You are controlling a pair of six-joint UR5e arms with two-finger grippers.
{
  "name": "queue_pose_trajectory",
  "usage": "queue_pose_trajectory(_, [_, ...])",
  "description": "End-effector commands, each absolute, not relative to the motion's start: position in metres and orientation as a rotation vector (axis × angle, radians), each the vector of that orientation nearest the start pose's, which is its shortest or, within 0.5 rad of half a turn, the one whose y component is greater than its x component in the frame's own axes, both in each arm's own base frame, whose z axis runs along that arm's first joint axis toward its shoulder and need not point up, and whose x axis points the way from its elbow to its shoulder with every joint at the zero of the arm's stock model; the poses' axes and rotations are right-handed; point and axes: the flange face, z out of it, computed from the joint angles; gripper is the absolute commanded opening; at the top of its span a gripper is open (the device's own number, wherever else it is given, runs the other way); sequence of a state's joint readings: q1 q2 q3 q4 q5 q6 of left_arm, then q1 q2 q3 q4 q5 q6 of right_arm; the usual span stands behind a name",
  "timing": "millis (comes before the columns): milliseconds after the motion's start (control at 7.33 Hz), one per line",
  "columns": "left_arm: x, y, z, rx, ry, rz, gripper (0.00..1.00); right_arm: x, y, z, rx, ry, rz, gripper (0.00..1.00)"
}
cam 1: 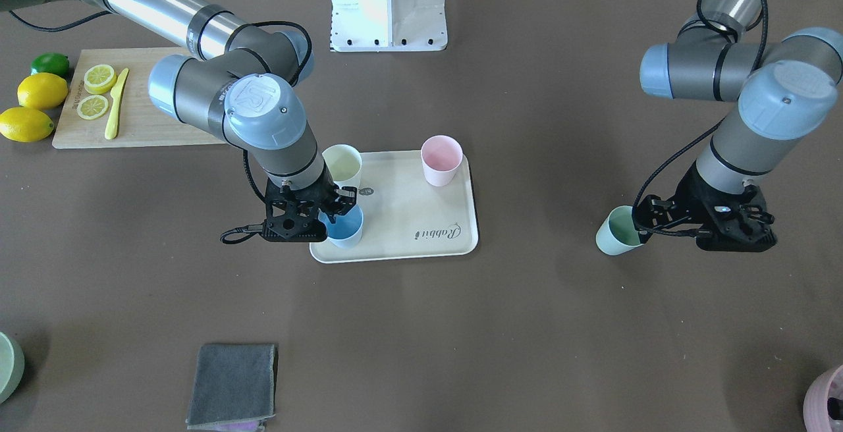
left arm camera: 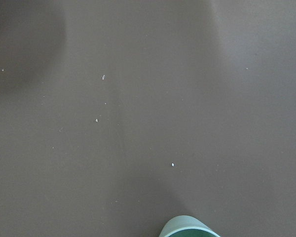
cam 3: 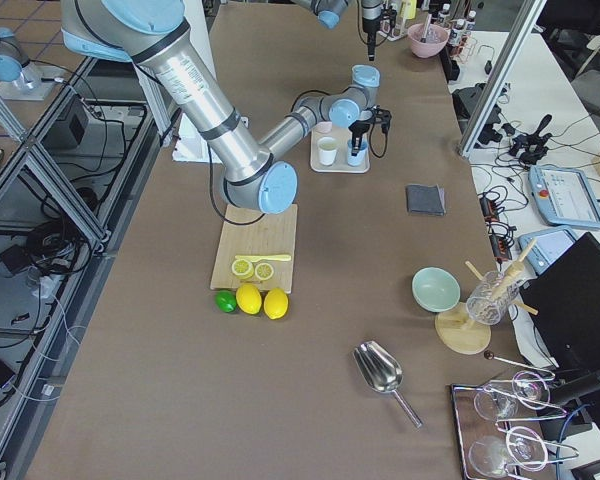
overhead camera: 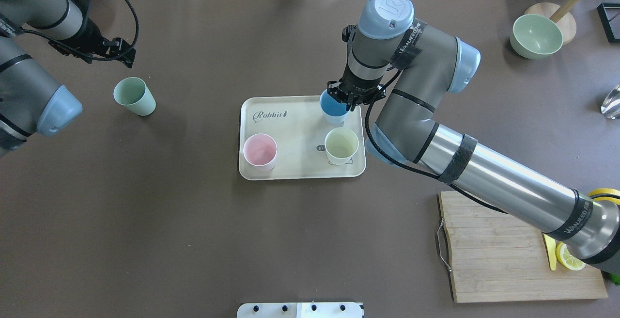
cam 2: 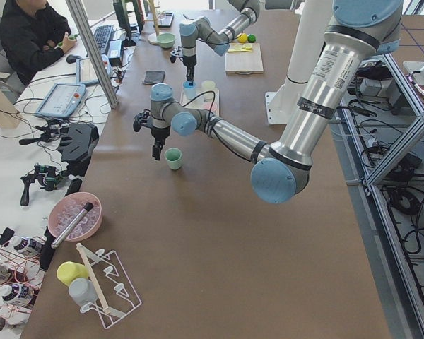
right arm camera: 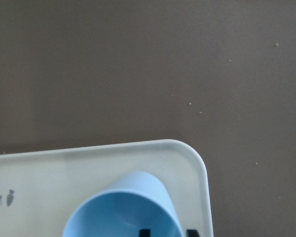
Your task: Place all cups on tray
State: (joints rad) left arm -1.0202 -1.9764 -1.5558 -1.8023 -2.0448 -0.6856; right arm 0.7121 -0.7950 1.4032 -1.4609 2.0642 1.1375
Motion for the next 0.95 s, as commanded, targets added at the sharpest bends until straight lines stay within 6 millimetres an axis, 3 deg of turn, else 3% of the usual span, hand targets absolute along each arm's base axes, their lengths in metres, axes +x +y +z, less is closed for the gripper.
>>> queue_pose_trajectory(0, [0.274,-0.611,0.456,0.252,0.741,0.027,0.95,-0.498,-0.56,0.223,-0.001,-0.876,0.114,1.0])
queue_pose_trajectory(136, [0.282,-0.608,0.46,0.255,0.749,0.038,0.96,-0.486,-0.567,0.219,0.004,-0.882,0.126,1.0])
queue_pose_trajectory(273, [0.278,-0.601,0.466,0.253,0.748,0.037,0.96,-0.474,-0.572,0.215,0.012,-0.888,0.139,1.0])
queue_pose_trajectory(682, [0.284,-0.595,0.465,0.207,0.791,0.039,0.96,-0.443,-0.589,0.207,-0.005,-0.922,0.161,1.0])
queue_pose_trajectory(818, [0.301,-0.586,0.462,0.185,0.801,0.034,0.96,-0.432,-0.59,0.202,-0.003,-0.918,0.168,1.0])
